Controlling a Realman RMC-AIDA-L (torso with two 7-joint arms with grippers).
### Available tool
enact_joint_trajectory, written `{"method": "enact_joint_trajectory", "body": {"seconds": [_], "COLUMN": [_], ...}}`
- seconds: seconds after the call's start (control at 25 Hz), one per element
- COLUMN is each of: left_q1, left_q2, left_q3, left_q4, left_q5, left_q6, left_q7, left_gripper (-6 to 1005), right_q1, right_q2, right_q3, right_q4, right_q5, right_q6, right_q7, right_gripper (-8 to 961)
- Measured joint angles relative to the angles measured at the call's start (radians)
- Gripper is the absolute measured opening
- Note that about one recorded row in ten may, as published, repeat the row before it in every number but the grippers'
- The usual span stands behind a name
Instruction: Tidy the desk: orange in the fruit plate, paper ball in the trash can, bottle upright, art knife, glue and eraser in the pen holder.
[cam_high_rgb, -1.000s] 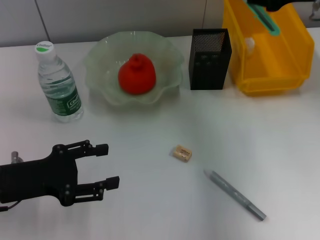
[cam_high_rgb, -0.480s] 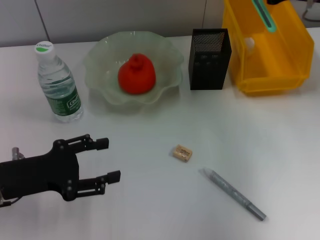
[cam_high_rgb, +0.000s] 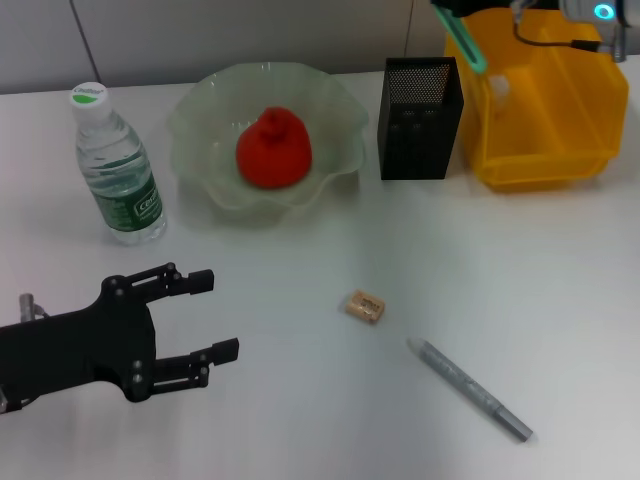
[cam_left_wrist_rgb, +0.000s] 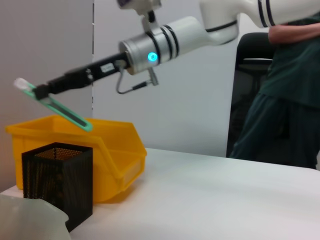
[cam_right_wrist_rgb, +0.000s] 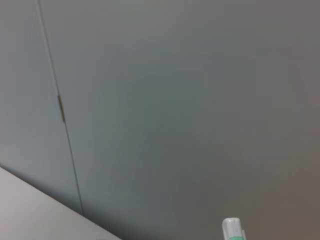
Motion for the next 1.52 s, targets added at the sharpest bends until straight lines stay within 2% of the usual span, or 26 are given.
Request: {"method": "enact_joint_trajectory", "body": {"seconds": [0.36, 0.96, 1.52], "left_q1": [0.02, 0.016, 0.012], "left_q2": [-0.001, -0.002, -0.002], "left_q3": [0.001, 0.002, 0.002], "left_q4": [-0.01, -0.025, -0.025], "left_q5": [-0.003, -0.003, -0.004], "left_q6": [0.008, 0.005, 0.001], "left_q7": [0.006, 0.005, 0.004], "left_gripper": [785, 785, 785], "right_q1": [0.001, 0.014, 0.007], "right_q2": [0.011, 0.037, 0.047], "right_q3": [0.01, 0.009, 0.021], "right_q4": [0.056, 0.095, 0.104], "right_q5": [0.133, 0.137, 0.139], "right_q6": [-0.032, -0.006, 0.028], "right_q7": [-0.149, -0.183, -0.21], "right_gripper": [162, 162, 163]}}
